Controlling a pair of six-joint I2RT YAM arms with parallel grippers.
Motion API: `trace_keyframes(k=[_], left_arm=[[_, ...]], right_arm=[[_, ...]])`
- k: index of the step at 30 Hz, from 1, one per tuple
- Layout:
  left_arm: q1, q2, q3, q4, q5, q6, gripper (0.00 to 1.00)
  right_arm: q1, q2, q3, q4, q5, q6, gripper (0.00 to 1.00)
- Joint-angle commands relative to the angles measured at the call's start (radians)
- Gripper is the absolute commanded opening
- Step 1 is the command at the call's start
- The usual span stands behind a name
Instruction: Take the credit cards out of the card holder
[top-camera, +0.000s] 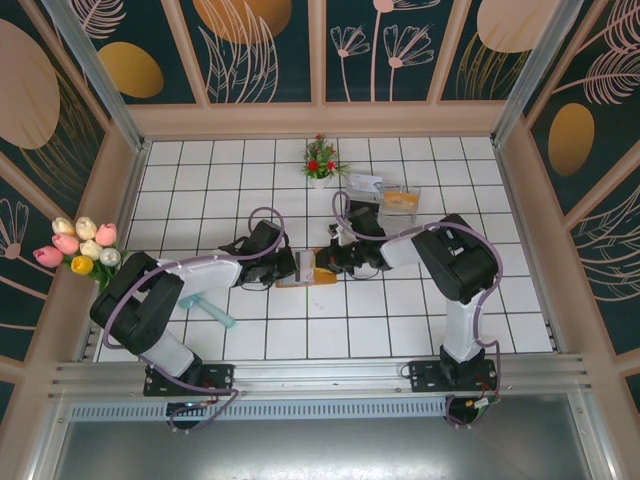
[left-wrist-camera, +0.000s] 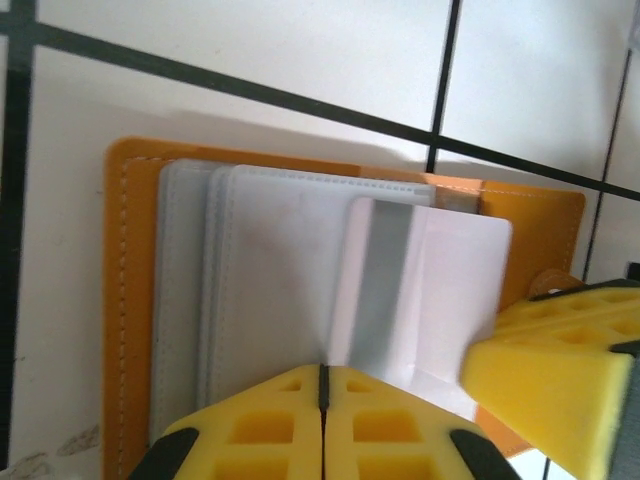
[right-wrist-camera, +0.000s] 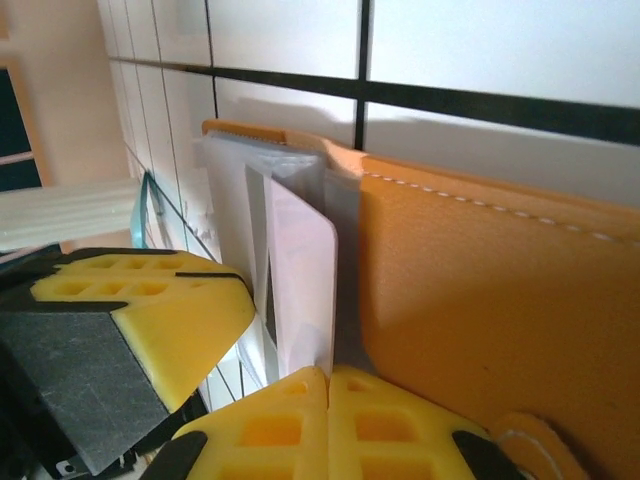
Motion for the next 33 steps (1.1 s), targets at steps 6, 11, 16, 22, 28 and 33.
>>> trace_keyframes(k=[6, 11, 16, 22, 28, 33], left_arm=[[0.005, -0.060, 0.030, -0.120, -0.014, 0.012, 0.22], [0.007, -0.129, 0.108, -0.087, 0.024, 0.028, 0.39], [0.034, -0.168, 0.147, -0.065, 0.092, 0.049, 0.53], [0.121, -0.227, 0.051, 0.172, 0.327, 0.013, 0.79], [0.148, -0.192, 0.052, 0.378, 0.530, -0.057, 0.81], [0.164, -0.141, 0.085, 0.438, 0.628, -0.060, 0.64]], right_arm=[[-0.065, -0.177, -0.047, -0.117, 0.001, -0.063, 0.00], [-0.077, -0.278, -0.042, -0.151, -0.008, -0.075, 0.00], [-0.100, -0.338, -0.036, -0.125, -0.036, -0.058, 0.00], [-0.145, -0.366, -0.040, 0.018, -0.131, 0.017, 0.00], [-0.166, -0.362, -0.032, 0.162, -0.240, 0.102, 0.00], [-0.186, -0.367, -0.039, 0.273, -0.328, 0.135, 0.00]])
